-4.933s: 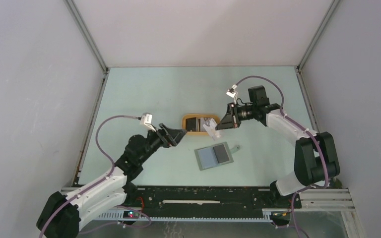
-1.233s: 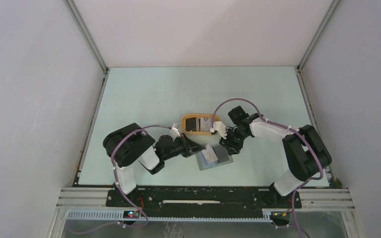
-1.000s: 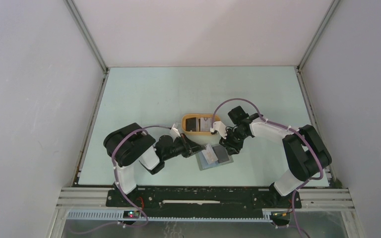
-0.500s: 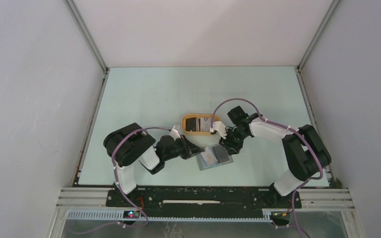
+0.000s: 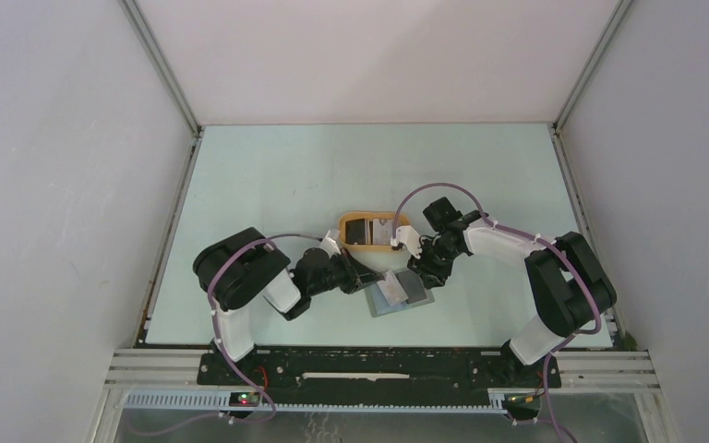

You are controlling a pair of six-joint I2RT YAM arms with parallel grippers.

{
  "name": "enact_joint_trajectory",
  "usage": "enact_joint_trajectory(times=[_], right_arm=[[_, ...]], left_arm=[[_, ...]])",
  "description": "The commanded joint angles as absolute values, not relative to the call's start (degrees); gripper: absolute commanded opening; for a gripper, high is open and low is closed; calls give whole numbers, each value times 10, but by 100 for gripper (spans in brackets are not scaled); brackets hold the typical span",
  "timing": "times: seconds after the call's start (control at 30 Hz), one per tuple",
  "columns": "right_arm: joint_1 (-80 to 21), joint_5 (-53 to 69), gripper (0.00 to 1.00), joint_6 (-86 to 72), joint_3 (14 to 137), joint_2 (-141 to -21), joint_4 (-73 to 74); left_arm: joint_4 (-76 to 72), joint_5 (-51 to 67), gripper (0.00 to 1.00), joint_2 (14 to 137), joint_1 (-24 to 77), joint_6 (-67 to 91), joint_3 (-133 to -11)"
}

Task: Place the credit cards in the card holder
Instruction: Insert the credit card into the card holder.

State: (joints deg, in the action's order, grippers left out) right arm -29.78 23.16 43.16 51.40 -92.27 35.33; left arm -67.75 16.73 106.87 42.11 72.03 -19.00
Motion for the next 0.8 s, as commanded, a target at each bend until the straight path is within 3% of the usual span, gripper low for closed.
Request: enact_joint_trajectory(times=[0.0, 0.77], right_arm=[[-304, 224, 46, 428, 524, -932, 347], [-304, 217, 46, 422, 529, -936, 348]], left_arm=[[-668, 164, 0, 1067, 428, 706, -215], [-657, 203, 0, 1102, 433, 731, -239]])
